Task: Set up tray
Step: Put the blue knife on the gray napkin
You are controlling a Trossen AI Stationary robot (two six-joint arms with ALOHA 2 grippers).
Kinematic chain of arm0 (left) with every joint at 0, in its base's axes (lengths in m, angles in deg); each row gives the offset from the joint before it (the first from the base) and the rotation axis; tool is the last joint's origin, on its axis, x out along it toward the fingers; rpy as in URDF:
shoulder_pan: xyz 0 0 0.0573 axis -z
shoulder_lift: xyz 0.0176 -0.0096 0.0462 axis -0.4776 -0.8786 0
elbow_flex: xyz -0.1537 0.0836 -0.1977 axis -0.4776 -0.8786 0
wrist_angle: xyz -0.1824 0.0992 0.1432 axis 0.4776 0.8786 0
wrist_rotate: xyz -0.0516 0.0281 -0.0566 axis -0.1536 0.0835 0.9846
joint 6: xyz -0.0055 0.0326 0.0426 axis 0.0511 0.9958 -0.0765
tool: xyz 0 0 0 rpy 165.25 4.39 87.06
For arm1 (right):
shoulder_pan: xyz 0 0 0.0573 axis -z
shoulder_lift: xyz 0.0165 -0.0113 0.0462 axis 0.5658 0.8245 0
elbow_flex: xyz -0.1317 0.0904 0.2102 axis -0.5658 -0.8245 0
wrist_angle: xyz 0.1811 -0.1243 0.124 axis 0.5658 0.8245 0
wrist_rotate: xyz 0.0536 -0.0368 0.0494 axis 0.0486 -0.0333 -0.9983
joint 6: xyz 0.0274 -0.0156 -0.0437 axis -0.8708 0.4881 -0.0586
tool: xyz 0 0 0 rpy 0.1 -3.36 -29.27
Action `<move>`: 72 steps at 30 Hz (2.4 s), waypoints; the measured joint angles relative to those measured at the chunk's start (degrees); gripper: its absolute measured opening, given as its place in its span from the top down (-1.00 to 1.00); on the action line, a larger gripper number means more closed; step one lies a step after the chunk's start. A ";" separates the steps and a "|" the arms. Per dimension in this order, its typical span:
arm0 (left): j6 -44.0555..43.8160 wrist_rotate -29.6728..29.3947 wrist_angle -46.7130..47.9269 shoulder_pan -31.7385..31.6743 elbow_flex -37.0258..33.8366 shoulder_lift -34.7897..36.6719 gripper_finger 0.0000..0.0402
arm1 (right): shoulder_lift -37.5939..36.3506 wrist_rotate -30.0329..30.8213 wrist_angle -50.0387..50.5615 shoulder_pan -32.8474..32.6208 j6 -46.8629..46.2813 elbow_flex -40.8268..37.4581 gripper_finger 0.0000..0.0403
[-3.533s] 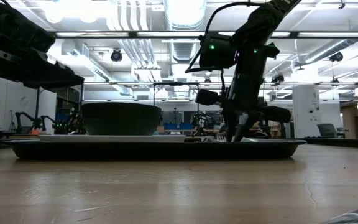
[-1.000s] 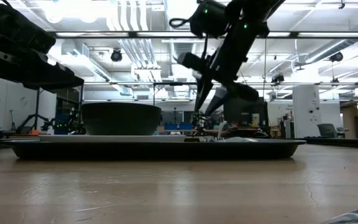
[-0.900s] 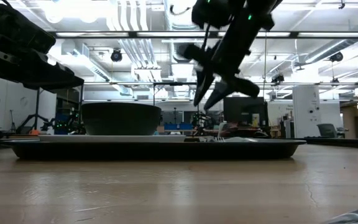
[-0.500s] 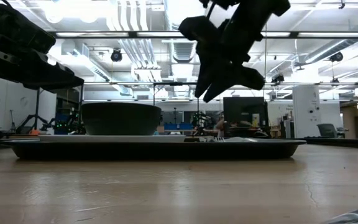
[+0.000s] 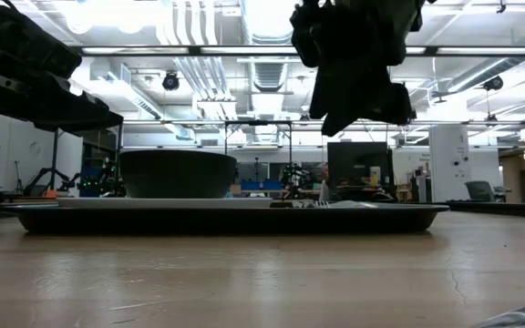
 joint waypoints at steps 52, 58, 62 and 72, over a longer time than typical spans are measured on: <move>-0.01 -0.02 0.00 -0.01 0.00 0.02 0.48 | 0.36 -0.55 14.94 -23.81 22.04 -2.54 -0.01; 0.01 -0.01 0.00 0.01 0.00 0.00 0.48 | 2.37 1.01 14.58 -26.05 21.28 -2.94 -0.01; -0.01 -0.02 0.00 0.01 0.00 -0.20 0.48 | 5.46 0.91 14.56 -26.42 21.40 -2.95 -0.01; 0.01 0.00 0.02 0.01 0.00 -0.31 0.48 | 7.89 0.91 13.81 -26.25 22.50 -3.01 -0.01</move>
